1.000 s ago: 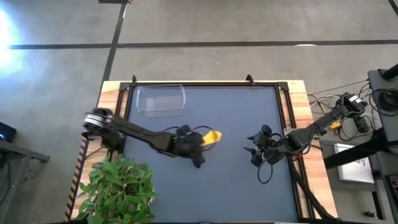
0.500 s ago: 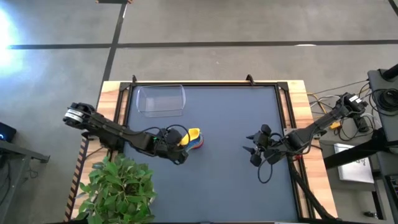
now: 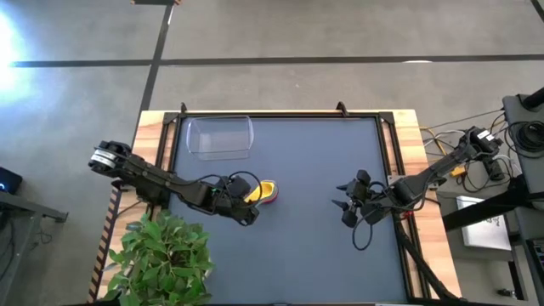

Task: Nest measuring cups in basket
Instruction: Put the nested measuring cup into the transparent bin

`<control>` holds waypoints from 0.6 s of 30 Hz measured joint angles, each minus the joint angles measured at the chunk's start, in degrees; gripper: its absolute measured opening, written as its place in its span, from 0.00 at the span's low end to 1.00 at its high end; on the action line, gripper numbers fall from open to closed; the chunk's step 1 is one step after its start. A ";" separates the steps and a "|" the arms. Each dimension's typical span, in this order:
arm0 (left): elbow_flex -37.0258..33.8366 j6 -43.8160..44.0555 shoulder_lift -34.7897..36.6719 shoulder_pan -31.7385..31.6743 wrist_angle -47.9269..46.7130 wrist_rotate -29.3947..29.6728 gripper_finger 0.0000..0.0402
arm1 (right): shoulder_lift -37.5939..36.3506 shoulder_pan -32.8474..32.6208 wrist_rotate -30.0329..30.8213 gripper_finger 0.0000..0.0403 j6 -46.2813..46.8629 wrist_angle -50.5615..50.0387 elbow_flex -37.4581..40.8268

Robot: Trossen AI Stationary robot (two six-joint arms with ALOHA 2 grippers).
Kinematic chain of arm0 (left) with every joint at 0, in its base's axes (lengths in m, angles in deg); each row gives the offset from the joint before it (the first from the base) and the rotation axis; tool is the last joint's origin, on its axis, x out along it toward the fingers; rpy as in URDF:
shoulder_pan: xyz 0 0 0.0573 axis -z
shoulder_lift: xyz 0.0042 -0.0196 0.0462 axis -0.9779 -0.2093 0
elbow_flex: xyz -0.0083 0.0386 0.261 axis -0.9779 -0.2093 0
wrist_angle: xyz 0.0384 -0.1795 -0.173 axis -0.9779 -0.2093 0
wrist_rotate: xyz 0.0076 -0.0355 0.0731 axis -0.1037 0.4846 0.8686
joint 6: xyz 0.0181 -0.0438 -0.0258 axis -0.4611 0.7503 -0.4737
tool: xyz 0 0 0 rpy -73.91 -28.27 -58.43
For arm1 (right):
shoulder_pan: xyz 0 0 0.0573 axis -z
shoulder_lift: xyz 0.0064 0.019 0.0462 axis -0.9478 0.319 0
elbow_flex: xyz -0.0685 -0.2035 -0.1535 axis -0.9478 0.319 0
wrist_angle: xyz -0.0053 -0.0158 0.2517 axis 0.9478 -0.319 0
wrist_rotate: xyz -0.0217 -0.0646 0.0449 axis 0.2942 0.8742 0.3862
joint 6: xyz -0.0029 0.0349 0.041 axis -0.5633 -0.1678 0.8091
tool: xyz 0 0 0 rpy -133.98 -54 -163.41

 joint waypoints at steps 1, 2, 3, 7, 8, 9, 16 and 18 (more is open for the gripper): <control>0.00 0.07 0.00 0.00 0.04 -0.15 0.58 | 0.00 0.00 -0.01 0.57 0.00 0.00 0.00; 0.00 0.25 0.00 0.00 0.04 -0.19 0.59 | 0.00 0.00 -0.01 0.57 0.00 0.00 -0.01; 0.00 0.33 0.00 0.00 0.05 -0.21 0.60 | 0.00 0.00 -0.01 0.57 0.00 0.00 0.00; 0.00 0.32 -0.50 0.00 0.38 -1.23 0.63 | 0.00 0.00 -0.04 0.57 0.01 -0.01 0.00; 0.00 -0.53 -0.84 0.00 0.42 -1.35 0.64 | 0.00 0.00 -0.03 0.57 0.05 0.00 0.00; 0.00 -1.17 -1.20 0.00 0.39 -1.37 0.65 | 0.00 0.00 -0.04 0.57 0.12 -0.01 0.00; 0.00 -1.67 -2.36 -0.64 0.42 -1.30 0.75 | 0.00 0.00 -0.08 0.57 0.68 0.00 0.00; 0.00 -1.76 -2.36 -0.76 0.40 -1.24 0.78 | 0.00 0.00 -0.08 0.57 0.68 0.01 0.00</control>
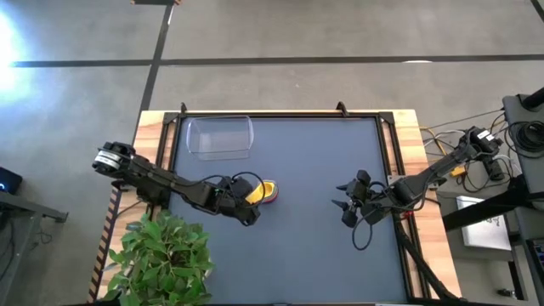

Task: Nest measuring cups in basket
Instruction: Put the nested measuring cup into the transparent bin

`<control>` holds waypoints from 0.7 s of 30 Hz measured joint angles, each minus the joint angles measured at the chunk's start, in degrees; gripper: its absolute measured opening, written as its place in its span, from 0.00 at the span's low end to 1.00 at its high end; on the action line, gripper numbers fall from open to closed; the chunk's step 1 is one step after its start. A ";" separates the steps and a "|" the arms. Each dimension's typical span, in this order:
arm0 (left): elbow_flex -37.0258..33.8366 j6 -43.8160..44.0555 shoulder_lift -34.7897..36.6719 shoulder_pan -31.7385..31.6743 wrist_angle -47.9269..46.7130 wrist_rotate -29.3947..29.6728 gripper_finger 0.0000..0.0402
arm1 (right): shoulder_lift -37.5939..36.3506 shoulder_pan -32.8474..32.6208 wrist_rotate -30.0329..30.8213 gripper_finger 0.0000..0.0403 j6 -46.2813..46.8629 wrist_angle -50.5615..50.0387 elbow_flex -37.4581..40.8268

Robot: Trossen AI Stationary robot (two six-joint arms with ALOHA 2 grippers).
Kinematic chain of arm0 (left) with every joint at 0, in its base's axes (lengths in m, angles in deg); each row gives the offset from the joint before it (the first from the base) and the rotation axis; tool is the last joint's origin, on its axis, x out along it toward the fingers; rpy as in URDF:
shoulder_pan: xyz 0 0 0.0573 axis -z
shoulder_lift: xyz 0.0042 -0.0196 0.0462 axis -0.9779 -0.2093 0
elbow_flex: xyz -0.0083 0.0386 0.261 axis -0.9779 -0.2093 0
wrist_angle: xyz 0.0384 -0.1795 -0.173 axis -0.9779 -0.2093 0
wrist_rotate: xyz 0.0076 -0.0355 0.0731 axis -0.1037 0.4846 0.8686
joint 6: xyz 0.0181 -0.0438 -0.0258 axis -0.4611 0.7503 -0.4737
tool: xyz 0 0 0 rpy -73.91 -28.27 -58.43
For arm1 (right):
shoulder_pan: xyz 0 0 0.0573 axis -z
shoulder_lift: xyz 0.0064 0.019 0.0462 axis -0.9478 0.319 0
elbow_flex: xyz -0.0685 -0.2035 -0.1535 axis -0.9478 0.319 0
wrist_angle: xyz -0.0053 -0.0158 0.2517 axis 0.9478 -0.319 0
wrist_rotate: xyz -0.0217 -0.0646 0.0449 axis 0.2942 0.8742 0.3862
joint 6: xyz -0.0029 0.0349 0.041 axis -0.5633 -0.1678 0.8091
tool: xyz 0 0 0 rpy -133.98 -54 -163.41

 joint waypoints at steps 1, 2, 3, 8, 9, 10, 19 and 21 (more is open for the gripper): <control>0.00 -0.15 0.00 -0.09 -0.01 -0.02 0.80 | 0.00 0.00 0.00 0.57 -0.01 -0.01 0.00; 0.00 -0.16 0.00 -0.12 -0.03 -0.01 0.82 | 0.00 0.00 0.00 0.57 0.00 -0.01 0.00; 0.00 -0.18 0.00 -0.20 -0.08 -0.02 0.84 | 0.00 0.00 0.00 0.57 0.00 -0.01 0.00; 0.00 -0.18 0.00 -0.56 -0.69 0.28 0.91 | 0.00 0.00 0.00 0.57 0.00 -0.01 0.00; 0.00 -0.18 0.00 -0.65 -0.69 0.42 0.91 | 0.00 0.00 0.00 0.57 0.00 -0.01 0.00; 0.00 -0.18 0.00 -0.75 -0.69 0.64 0.92 | 0.00 0.01 0.00 0.57 0.00 0.00 0.00; 0.00 -1.54 -1.53 -1.31 0.49 2.08 0.93 | 0.00 0.02 -0.01 0.57 0.12 0.00 0.00; 0.00 -1.49 -3.04 -1.59 0.53 1.52 0.93 | 0.00 0.02 -0.02 0.57 0.39 -0.01 0.00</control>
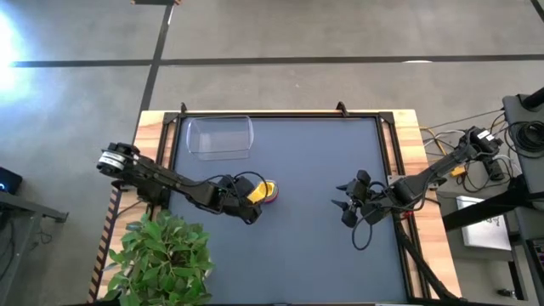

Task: Nest measuring cups in basket
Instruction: Put the nested measuring cup into the transparent bin

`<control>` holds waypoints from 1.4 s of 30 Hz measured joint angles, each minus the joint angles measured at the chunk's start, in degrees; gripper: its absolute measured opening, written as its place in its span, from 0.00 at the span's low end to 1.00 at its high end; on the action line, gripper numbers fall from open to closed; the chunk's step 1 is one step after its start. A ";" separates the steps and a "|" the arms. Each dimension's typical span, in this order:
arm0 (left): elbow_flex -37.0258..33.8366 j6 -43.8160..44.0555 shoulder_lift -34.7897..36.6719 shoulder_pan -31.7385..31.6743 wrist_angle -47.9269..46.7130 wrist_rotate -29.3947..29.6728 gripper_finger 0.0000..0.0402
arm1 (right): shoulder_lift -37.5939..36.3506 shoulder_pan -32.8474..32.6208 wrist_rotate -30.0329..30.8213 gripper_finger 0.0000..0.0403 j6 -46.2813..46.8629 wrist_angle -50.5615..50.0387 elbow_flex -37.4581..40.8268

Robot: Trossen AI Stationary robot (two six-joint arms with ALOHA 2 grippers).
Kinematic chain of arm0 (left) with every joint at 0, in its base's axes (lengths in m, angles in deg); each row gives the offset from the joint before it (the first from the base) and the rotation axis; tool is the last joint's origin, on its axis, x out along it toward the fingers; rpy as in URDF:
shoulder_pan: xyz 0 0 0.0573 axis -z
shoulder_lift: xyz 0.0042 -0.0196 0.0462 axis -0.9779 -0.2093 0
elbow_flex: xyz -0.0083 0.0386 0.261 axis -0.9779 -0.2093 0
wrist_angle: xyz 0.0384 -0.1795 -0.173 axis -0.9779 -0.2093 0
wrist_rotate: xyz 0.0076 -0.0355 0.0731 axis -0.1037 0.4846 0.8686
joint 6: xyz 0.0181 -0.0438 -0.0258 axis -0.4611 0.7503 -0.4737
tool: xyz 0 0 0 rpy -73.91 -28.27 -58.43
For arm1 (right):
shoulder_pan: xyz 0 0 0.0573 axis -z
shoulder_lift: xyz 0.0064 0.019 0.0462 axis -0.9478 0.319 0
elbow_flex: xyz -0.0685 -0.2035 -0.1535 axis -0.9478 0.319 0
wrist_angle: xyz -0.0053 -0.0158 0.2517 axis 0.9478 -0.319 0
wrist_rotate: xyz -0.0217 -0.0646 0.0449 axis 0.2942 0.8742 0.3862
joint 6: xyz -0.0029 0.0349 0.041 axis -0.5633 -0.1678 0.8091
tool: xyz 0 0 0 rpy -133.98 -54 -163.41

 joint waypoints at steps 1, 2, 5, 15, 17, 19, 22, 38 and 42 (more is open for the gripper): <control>0.00 0.05 -0.87 -0.14 0.02 -0.62 0.93 | 0.00 -0.02 0.00 0.57 0.00 0.00 0.00; 0.00 0.04 -1.68 -0.26 0.16 -1.13 0.93 | 0.00 0.00 -0.02 0.57 0.00 0.04 -0.01; 0.21 0.57 -3.74 -0.52 0.00 -2.19 0.93 | 0.00 -0.01 -0.04 0.57 0.02 0.01 -0.01; 3.17 -0.49 -5.04 -1.14 -0.32 -2.50 0.85 | 0.02 0.00 -0.08 0.57 0.02 0.01 -0.01; 3.46 -1.35 -5.00 -1.16 -0.28 -3.01 0.80 | 0.01 -0.02 -0.18 0.57 0.02 0.00 -0.02; 3.49 -2.26 -5.00 -1.22 -0.63 -3.86 0.74 | 0.02 -0.02 -0.46 0.57 0.02 0.02 -0.02; 3.45 -4.41 -5.00 -1.40 -1.66 -6.43 0.62 | 0.00 -0.02 -0.48 0.57 0.04 0.00 0.00; 7.04 -15.30 -3.66 -3.67 -9.75 -9.07 0.32 | 0.02 -0.02 -1.77 0.57 0.46 0.00 -0.01; 12.18 -18.52 -0.79 -3.91 -21.60 -6.54 0.32 | 0.02 -0.02 -2.12 0.57 0.46 0.00 -0.02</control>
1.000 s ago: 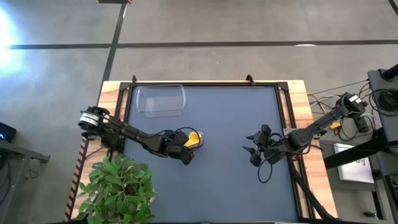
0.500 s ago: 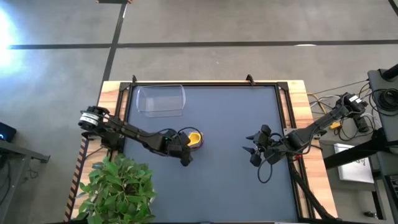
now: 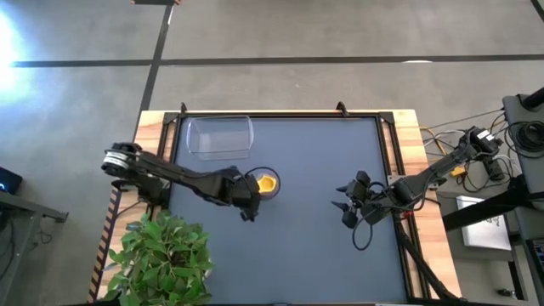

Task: Nest measuring cups in basket
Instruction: Put the nested measuring cup into the transparent bin

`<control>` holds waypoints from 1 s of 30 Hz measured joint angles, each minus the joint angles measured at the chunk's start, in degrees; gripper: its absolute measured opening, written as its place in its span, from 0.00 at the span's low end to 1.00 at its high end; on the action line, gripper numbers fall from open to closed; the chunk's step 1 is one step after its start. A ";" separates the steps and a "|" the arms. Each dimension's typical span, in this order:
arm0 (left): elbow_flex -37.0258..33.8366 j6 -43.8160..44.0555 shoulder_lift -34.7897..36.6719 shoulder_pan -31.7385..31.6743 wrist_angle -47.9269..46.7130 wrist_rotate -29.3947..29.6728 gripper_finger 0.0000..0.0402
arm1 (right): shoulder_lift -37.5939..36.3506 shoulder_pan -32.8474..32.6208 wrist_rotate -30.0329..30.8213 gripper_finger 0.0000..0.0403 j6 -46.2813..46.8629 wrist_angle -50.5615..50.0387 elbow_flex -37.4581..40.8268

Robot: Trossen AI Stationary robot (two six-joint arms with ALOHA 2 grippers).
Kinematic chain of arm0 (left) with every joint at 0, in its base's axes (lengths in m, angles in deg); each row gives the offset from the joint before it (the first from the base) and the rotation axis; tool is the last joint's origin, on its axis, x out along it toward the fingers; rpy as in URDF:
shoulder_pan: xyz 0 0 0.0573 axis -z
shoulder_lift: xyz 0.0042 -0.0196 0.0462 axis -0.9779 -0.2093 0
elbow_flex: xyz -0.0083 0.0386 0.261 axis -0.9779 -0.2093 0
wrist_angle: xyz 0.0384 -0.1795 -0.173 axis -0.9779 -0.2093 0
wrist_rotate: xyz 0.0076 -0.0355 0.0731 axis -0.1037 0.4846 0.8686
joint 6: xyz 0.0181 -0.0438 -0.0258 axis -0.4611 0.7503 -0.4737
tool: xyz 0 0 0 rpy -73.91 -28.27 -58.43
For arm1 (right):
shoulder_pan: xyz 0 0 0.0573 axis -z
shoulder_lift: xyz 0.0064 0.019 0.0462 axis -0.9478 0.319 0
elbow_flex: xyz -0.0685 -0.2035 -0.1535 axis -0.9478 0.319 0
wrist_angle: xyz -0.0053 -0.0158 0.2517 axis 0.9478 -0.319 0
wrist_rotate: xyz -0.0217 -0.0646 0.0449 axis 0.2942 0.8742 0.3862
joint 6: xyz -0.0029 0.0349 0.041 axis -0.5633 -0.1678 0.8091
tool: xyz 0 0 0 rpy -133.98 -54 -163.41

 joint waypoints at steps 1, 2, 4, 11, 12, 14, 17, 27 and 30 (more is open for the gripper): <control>1.17 -0.71 0.98 -0.06 -2.51 0.90 0.32 | 0.00 0.00 -0.09 0.57 0.00 -0.02 0.00; 2.01 -1.60 2.27 -0.16 -4.53 1.78 0.32 | 0.00 0.00 -0.09 0.57 0.00 0.00 0.01; 2.75 -3.08 5.16 -0.56 -6.10 3.43 0.31 | 0.00 0.00 -0.11 0.57 -0.02 -0.02 0.00; -2.26 -4.59 17.12 -1.84 -5.37 6.34 0.31 | 0.00 0.00 -1.40 0.57 -0.31 -0.02 0.02; -3.46 -4.90 19.26 -2.18 -5.40 6.56 0.31 | 0.00 0.00 -1.40 0.57 -0.31 -0.03 0.00; -6.30 -6.52 23.70 -3.08 -4.44 6.57 0.31 | 0.00 0.00 -1.40 0.57 -0.33 -0.03 0.00; -11.34 -9.96 30.44 -5.12 -1.27 6.51 0.31 | 0.00 0.00 -1.32 0.57 -0.39 0.00 0.00; -27.95 -23.76 51.32 -20.62 13.28 -3.35 0.31 | 0.00 0.00 3.01 0.57 -0.47 0.02 0.00; -30.44 -27.85 54.64 -28.45 15.61 -10.34 0.31 | 0.00 0.02 5.08 0.57 -0.60 0.02 0.00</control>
